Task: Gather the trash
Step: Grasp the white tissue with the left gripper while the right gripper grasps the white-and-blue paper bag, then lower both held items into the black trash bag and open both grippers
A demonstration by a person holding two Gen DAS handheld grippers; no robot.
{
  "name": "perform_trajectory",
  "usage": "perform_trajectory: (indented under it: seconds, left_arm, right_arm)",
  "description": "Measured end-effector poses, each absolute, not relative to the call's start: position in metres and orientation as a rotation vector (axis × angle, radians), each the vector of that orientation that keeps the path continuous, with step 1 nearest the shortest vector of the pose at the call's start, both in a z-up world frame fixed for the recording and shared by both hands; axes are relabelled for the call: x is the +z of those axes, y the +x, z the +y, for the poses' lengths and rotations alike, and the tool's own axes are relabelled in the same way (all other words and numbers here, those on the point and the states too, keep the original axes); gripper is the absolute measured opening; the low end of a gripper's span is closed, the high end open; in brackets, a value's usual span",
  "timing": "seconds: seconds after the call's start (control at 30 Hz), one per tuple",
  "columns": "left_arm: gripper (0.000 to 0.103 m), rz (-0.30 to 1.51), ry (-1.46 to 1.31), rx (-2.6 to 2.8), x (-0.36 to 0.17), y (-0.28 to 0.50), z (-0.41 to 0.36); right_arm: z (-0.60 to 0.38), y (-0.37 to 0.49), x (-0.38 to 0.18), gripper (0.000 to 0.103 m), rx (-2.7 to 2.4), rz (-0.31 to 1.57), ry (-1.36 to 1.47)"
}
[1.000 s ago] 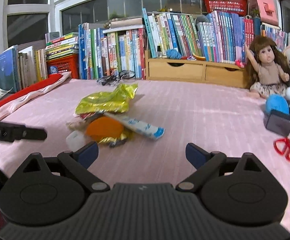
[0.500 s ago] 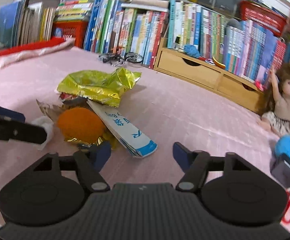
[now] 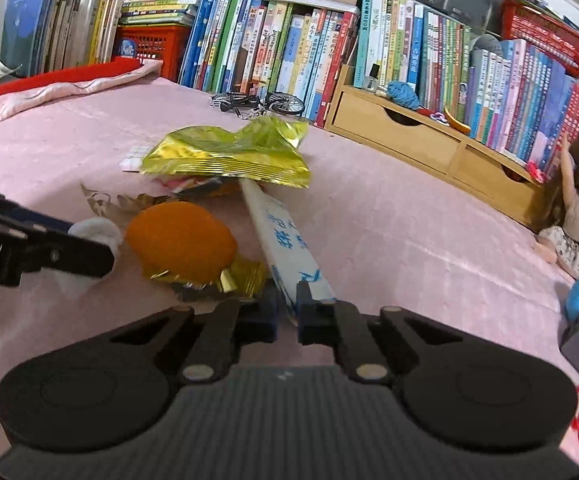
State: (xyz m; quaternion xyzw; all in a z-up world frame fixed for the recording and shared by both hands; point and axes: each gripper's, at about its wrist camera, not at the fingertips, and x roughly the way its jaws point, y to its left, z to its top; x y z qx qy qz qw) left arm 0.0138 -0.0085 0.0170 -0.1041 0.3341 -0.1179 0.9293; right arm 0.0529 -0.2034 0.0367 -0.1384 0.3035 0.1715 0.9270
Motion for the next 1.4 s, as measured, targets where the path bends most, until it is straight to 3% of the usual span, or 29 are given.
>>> perform_trajectory:
  seconds: [0.2,0.33,0.4,0.47,0.53,0.67,0.83,0.97,1.03,1.2,1.4]
  left_arm:
    - [0.028,0.664,-0.196,-0.251,0.025,-0.003,-0.004]
    - [0.028,0.66,-0.182,-0.249,0.027,-0.011,-0.001]
    - [0.028,0.658,-0.18,-0.242,0.027,-0.012,0.0]
    - [0.028,0.658,-0.185,-0.236,0.027,-0.013,0.001]
    - [0.029,0.66,-0.191,-0.231,0.026,-0.012,0.003]
    - [0.029,0.659,-0.196,-0.222,0.026,-0.012,0.005]
    - [0.029,0.659,-0.198,-0.219,0.026,-0.011,0.005]
    - [0.029,0.66,-0.201,-0.223,0.026,-0.01,0.005]
    - [0.029,0.659,-0.2,-0.224,0.025,-0.01,0.004]
    - [0.03,0.653,-0.191,-0.23,0.025,-0.013,0.0]
    - [0.03,0.643,-0.177,-0.24,0.028,-0.021,-0.002]
  right_arm:
    - [-0.214,0.02,0.05,0.011,0.406,0.685,-0.202]
    - [-0.213,0.001,0.059,0.064,0.48,0.702,-0.195]
    - [-0.214,-0.002,0.062,0.078,0.459,0.672,-0.2]
    - [-0.214,0.003,0.061,0.08,0.428,0.671,-0.189]
    - [-0.219,0.014,0.059,0.088,0.388,0.684,-0.126]
    - [-0.236,0.04,0.049,0.089,0.327,0.754,0.06]
    - [-0.232,0.051,0.035,0.089,0.291,0.744,0.052]
    - [-0.228,0.046,0.033,0.069,0.276,0.716,0.036]
    - [-0.228,0.042,0.035,0.051,0.275,0.705,0.024]
    - [-0.234,0.031,0.04,0.04,0.287,0.68,0.048]
    - [-0.234,0.014,0.046,0.035,0.297,0.663,0.043]
